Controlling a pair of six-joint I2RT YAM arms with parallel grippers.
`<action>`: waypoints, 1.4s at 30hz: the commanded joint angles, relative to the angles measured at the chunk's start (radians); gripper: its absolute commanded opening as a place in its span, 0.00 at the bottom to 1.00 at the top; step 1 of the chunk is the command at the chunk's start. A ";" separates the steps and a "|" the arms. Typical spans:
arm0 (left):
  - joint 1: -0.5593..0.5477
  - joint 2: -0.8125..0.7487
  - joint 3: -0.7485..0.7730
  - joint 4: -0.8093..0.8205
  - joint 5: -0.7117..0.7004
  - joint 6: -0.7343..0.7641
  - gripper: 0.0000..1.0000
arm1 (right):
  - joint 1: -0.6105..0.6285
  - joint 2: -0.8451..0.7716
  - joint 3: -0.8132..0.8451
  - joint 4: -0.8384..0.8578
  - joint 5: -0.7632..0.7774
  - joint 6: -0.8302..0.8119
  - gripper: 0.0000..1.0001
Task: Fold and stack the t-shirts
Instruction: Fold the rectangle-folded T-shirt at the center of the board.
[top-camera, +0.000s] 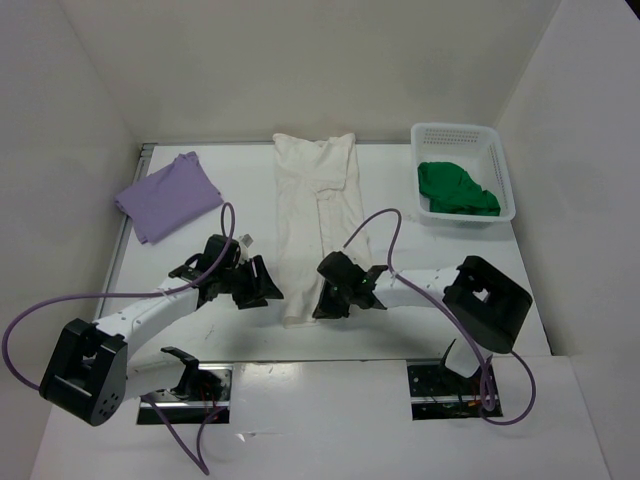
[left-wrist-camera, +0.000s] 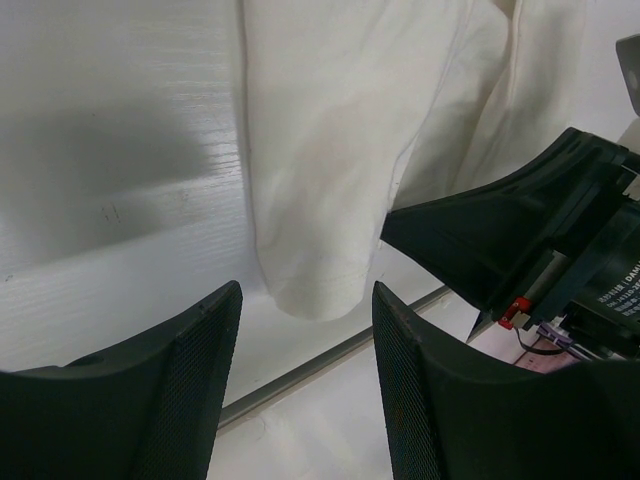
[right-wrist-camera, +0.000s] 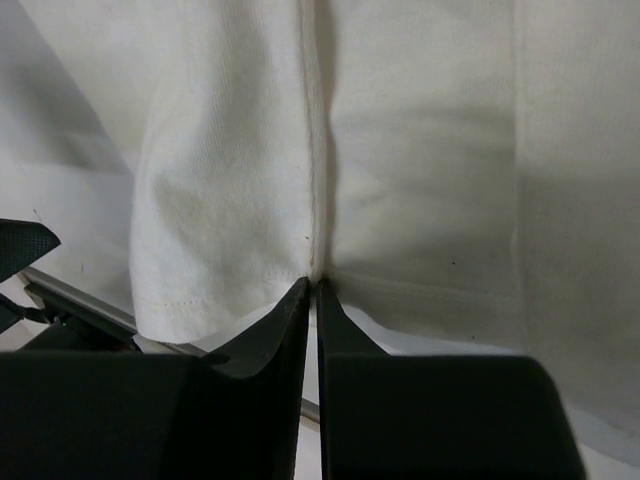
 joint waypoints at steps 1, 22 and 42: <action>-0.003 -0.020 -0.008 0.019 0.008 -0.002 0.62 | 0.001 -0.049 0.050 -0.037 0.036 -0.016 0.09; -0.074 0.051 0.030 -0.062 -0.013 0.066 0.62 | -0.009 -0.173 -0.027 -0.152 0.076 -0.016 0.07; -0.172 0.138 0.058 -0.101 -0.093 0.057 0.62 | -0.038 -0.228 -0.024 -0.218 0.105 -0.077 0.32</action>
